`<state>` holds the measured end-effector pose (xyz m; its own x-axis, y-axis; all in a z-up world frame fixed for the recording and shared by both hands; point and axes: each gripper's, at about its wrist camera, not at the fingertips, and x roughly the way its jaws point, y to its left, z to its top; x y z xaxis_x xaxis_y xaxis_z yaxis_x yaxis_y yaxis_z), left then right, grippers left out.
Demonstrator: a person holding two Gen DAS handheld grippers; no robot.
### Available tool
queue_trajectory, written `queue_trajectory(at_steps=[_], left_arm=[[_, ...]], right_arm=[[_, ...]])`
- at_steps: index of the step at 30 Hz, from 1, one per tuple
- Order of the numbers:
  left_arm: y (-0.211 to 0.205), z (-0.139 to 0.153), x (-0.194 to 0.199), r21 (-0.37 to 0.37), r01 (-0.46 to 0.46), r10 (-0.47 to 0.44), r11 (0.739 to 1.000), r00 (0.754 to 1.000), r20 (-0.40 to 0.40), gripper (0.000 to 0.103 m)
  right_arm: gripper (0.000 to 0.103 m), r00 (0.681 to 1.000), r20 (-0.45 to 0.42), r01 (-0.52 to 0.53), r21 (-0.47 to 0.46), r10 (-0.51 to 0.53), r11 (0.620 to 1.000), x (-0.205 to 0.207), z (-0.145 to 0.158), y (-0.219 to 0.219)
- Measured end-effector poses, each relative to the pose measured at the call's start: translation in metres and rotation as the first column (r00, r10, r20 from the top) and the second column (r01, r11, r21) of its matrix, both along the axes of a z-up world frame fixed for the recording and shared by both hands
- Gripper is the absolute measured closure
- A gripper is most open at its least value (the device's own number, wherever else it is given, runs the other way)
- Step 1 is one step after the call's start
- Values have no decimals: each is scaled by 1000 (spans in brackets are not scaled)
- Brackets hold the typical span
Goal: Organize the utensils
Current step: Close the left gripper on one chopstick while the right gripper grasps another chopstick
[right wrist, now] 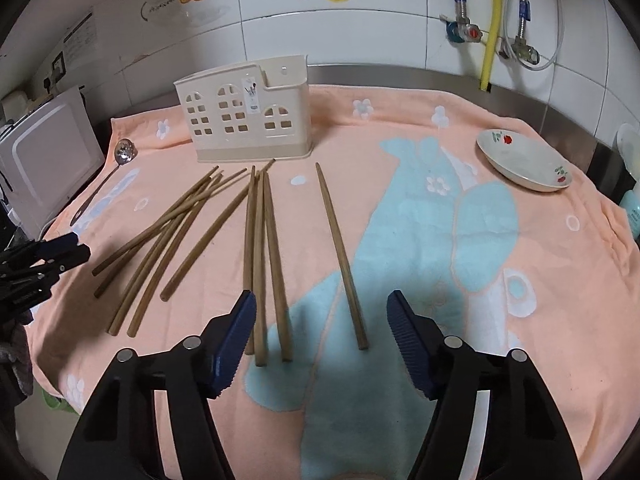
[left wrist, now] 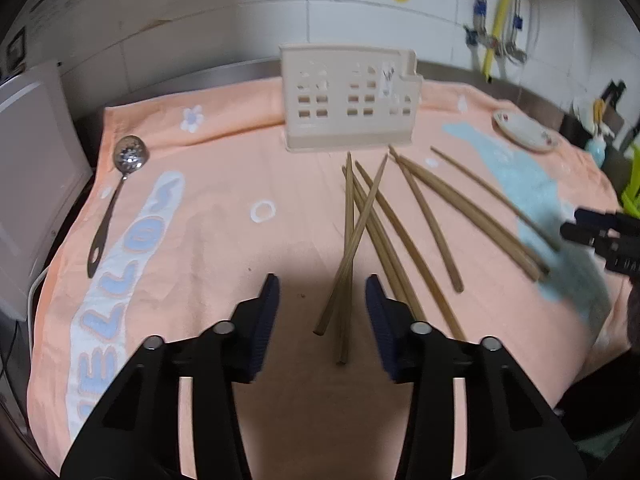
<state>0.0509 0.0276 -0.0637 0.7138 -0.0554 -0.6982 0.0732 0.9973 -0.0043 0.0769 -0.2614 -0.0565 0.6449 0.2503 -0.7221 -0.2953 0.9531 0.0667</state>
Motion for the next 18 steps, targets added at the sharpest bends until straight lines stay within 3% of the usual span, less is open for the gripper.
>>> queue_trajectory(at_steps=[10, 12, 18], left_arm=[[-2, -19, 20, 44, 126, -124, 991, 991, -56, 76], [-1, -22, 23, 29, 142, -140, 989, 988, -69, 85], [5, -27, 28, 7, 152, -151, 988, 985, -80, 91]], right_arm=[[49, 999, -35, -9, 7, 9, 1000, 10, -10, 1], [50, 999, -41, -8, 8, 9, 1000, 12, -11, 3], [50, 999, -48, -7, 2, 8, 1000, 18, -13, 6]])
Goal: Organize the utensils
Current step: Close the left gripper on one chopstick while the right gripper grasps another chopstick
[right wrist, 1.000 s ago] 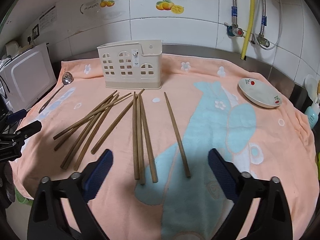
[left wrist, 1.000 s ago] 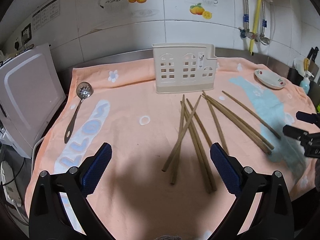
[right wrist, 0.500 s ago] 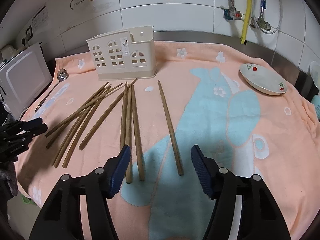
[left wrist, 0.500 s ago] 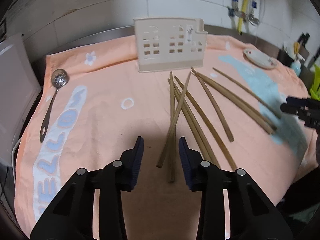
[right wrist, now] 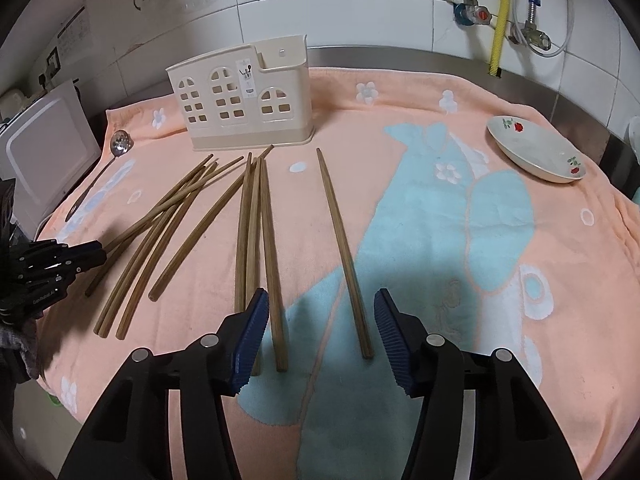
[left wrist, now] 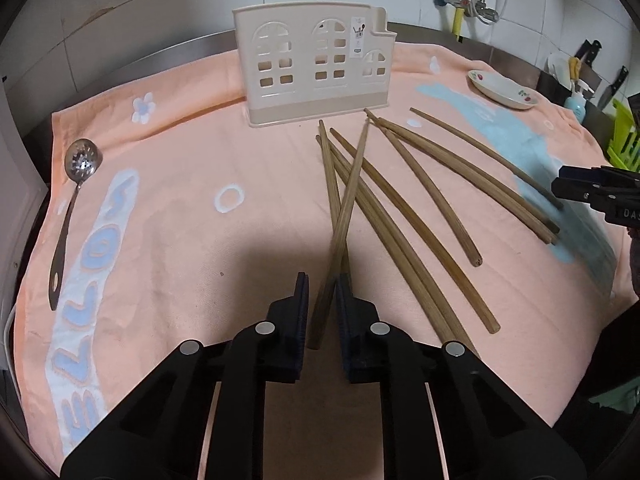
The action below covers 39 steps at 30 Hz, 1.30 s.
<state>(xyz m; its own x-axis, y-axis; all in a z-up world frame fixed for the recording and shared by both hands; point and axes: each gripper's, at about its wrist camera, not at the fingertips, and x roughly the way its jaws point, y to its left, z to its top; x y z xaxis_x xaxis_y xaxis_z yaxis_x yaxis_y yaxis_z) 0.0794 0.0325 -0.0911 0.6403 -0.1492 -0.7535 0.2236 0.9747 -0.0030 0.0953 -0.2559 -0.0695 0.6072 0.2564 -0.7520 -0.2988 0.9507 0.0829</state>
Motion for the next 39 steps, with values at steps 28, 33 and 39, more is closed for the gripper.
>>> queue_trajectory(at_steps=[28, 33, 39], left_arm=[[-6, -3, 20, -2, 14, -14, 1000, 1000, -14, 95], [-8, -5, 22, 2, 16, -16, 1000, 1000, -20, 95], [-9, -3, 22, 6, 2, -2, 1000, 1000, -10, 97]], right_arm=[[77, 998, -58, 7, -32, -9, 999, 38, -26, -8], [85, 1000, -31, -4, -83, 1, 997, 34, -26, -3], [95, 1000, 9, -12, -142, 13, 990, 29, -26, 5]])
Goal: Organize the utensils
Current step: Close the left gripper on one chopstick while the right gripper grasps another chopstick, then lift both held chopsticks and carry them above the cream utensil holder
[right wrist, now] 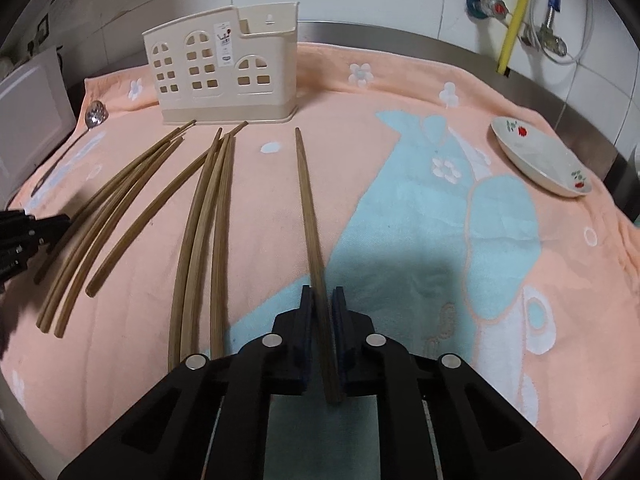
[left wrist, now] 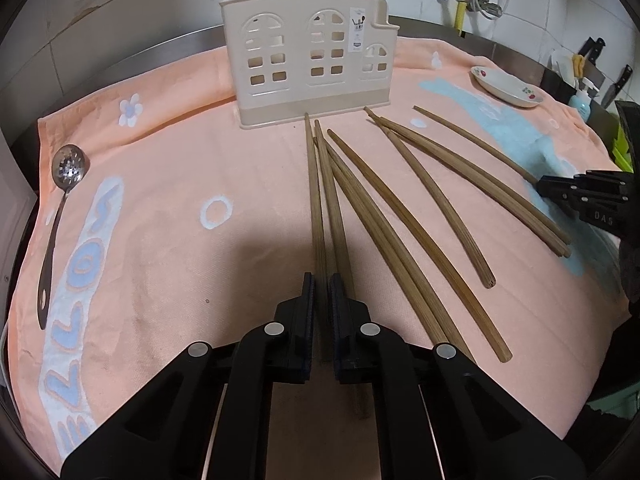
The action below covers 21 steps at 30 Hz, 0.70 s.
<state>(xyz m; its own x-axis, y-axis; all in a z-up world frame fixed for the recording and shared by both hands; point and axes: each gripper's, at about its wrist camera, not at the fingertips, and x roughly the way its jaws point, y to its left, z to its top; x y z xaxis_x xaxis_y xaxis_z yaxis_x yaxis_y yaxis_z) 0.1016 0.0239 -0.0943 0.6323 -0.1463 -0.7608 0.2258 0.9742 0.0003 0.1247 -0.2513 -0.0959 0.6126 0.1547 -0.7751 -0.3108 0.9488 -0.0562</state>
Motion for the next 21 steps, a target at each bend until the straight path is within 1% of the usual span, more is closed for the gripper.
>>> queue_trajectory(at_steps=[3, 7, 13, 18, 21], left_arm=[[2, 3, -1, -5, -12, 13, 1000, 1000, 12, 98], [7, 10, -4, -19, -34, 35, 999, 999, 31, 98], [14, 30, -8, -50, -57, 61, 997, 995, 83, 98], [18, 59, -10, -83, -61, 73, 995, 986, 150, 98], [17, 75, -8, -86, -53, 68, 995, 981, 182, 98]], right_arm=[[95, 1000, 7, 1, 4, -1, 1000, -2, 2, 0], [96, 999, 32, -1, 28, 0, 1000, -7, 13, -1], [96, 995, 94, -36, 71, 30, 997, -17, 46, 4], [96, 987, 147, -75, 108, 59, 991, -18, 79, 10], [96, 983, 163, -102, 126, 81, 987, -14, 98, 14]])
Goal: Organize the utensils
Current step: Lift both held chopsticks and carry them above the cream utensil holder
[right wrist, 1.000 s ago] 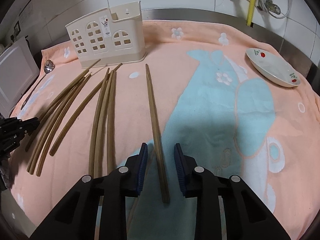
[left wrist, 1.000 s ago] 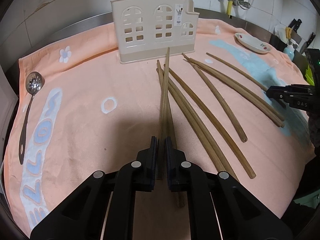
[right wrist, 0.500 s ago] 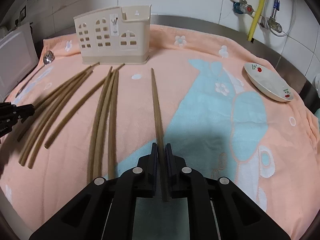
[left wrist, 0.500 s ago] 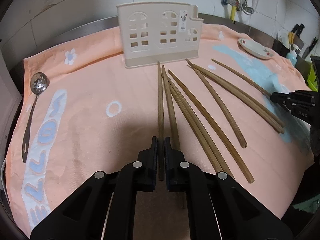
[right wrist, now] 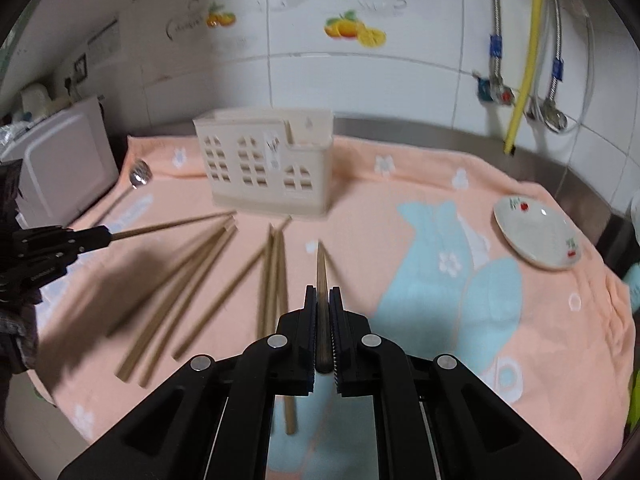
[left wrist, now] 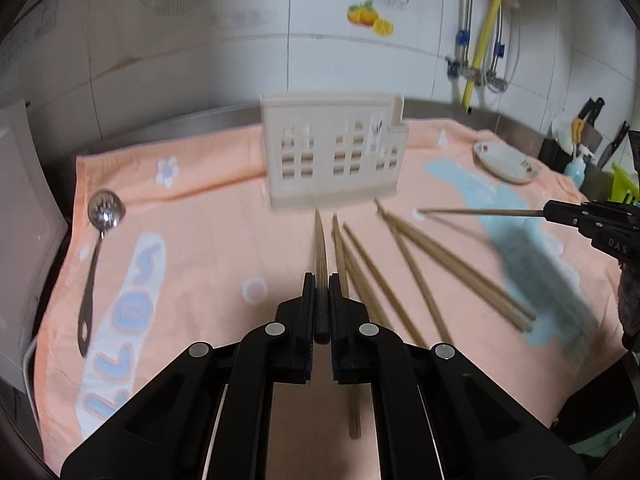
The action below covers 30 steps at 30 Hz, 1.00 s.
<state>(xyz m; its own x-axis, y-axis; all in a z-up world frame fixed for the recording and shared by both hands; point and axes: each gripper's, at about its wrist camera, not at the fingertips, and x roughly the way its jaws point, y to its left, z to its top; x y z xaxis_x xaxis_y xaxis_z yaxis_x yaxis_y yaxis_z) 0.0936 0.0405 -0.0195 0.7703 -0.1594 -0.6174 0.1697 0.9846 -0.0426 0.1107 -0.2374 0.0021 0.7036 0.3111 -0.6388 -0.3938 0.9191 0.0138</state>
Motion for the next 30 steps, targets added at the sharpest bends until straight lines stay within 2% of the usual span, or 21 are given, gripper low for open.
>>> queue_trajectory(at_steps=[6, 13, 23, 30], left_arm=[[-4, 27, 10, 0, 13, -13, 1000, 999, 47, 98], [-10, 57, 31, 11, 27, -28, 1000, 996, 82, 98], [-14, 97, 56, 35, 56, -60, 998, 991, 118, 98], [-18, 143, 56, 58, 77, -87, 995, 976, 200, 98]], right_arm=[[96, 998, 30, -50, 9, 50, 999, 14, 33, 12], [97, 996, 35, -87, 8, 87, 996, 50, 75, 27], [97, 991, 95, -93, 21, 91, 995, 96, 139, 43], [97, 985, 150, -90, 22, 85, 996, 115, 177, 54]])
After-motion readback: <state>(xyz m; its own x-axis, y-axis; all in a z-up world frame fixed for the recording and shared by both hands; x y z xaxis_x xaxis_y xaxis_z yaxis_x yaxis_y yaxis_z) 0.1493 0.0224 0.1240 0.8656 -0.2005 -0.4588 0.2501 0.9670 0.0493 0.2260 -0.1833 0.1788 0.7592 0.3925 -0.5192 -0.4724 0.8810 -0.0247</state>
